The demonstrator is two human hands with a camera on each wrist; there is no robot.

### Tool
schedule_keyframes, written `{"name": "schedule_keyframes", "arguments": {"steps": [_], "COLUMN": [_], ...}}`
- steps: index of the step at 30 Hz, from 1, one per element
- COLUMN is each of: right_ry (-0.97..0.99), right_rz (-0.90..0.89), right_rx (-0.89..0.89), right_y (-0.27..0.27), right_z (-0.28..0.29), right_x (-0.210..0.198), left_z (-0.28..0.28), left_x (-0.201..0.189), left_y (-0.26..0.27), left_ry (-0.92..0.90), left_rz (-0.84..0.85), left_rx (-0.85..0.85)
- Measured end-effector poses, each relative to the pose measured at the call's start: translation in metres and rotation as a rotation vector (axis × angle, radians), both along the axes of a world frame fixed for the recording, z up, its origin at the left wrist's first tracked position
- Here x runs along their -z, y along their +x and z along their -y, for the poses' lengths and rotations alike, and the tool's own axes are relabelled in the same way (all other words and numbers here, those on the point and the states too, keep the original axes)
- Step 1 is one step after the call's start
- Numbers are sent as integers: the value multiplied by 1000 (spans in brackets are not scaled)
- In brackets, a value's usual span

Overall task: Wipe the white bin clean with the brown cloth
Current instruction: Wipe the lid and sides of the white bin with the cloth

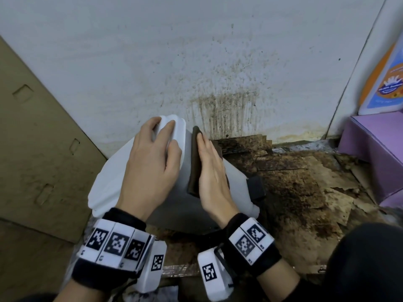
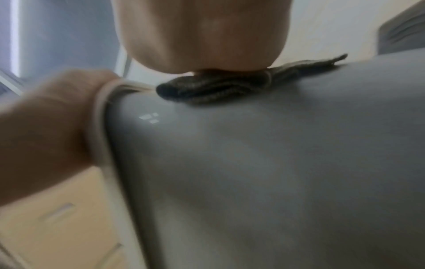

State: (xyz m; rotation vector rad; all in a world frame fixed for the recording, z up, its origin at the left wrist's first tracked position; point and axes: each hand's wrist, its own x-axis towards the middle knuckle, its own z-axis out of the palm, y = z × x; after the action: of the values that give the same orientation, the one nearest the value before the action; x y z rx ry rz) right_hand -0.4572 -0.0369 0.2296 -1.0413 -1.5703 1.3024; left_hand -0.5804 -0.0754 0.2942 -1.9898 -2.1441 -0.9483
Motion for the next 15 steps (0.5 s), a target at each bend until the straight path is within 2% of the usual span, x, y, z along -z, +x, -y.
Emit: {"name": "schedule_keyframes", "arguments": {"steps": [3, 6, 8, 11, 15], "right_ry": [173, 330, 275, 81, -72], "right_rz": [95, 157, 147, 197, 228], "right_rx": [-21, 72, 146, 248, 285], "right_y": [4, 15, 25, 44, 57], "right_z": [-3, -6, -8, -10, -9], "right_x": [9, 39, 63, 94, 108], "left_z": [1, 1, 0, -1, 0], "left_x": [0, 1, 0, 0, 1], "left_y": [-1, 1, 1, 1, 5], "left_ry": [2, 0, -3, 0, 12], "left_rz": [12, 28, 32, 48, 51], "left_rx": [8, 23, 31, 26, 25]}}
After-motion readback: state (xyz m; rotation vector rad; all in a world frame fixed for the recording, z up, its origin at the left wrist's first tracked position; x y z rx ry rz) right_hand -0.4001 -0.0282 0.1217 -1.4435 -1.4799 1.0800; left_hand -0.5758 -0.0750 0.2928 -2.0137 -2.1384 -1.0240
